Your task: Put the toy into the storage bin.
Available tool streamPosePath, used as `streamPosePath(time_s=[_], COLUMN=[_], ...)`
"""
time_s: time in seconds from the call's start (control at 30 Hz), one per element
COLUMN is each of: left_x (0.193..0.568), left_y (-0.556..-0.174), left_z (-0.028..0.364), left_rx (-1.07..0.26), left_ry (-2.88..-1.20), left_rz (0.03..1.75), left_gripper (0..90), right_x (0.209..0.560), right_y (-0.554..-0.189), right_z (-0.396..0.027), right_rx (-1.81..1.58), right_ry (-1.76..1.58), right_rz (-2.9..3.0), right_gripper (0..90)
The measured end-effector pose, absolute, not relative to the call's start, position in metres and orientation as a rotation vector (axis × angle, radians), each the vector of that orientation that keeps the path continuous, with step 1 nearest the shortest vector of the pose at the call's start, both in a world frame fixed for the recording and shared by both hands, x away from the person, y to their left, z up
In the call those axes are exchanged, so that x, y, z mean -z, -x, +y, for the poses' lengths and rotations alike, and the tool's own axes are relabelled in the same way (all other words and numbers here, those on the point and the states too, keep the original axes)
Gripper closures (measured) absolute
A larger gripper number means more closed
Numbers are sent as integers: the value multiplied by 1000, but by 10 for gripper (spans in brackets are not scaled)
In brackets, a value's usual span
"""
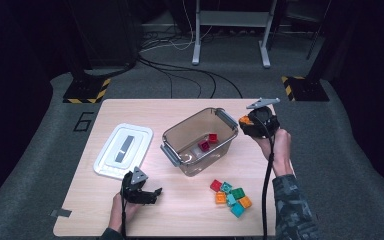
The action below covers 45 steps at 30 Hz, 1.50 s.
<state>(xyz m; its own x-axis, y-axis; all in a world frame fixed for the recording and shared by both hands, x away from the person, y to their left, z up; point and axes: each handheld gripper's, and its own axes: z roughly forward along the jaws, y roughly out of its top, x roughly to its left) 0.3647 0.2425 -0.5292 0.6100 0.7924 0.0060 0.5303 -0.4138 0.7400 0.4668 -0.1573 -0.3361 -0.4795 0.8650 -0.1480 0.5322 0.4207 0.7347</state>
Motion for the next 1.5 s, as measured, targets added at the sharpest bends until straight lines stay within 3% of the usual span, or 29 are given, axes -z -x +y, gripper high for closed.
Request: streamPosePath(time_s=[0.8,1.2,1.5], left_x=[528,529,529], left_y=[-365,-364,-364], left_z=[243,243,243], left_rx=[-466,-470,-470], left_ry=[-2127,-2125,-2126], left_rz=[1034,1035,1034], left_gripper=[128,129,129], right_x=[353,349,350], right_y=[-504,-489,-460], right_z=[-104,-112,-139], right_rx=[-847,-903,-953], right_ry=[-1083,-1089,-1139], right_rz=[2311,2272,2219], right_gripper=[569,185,117])
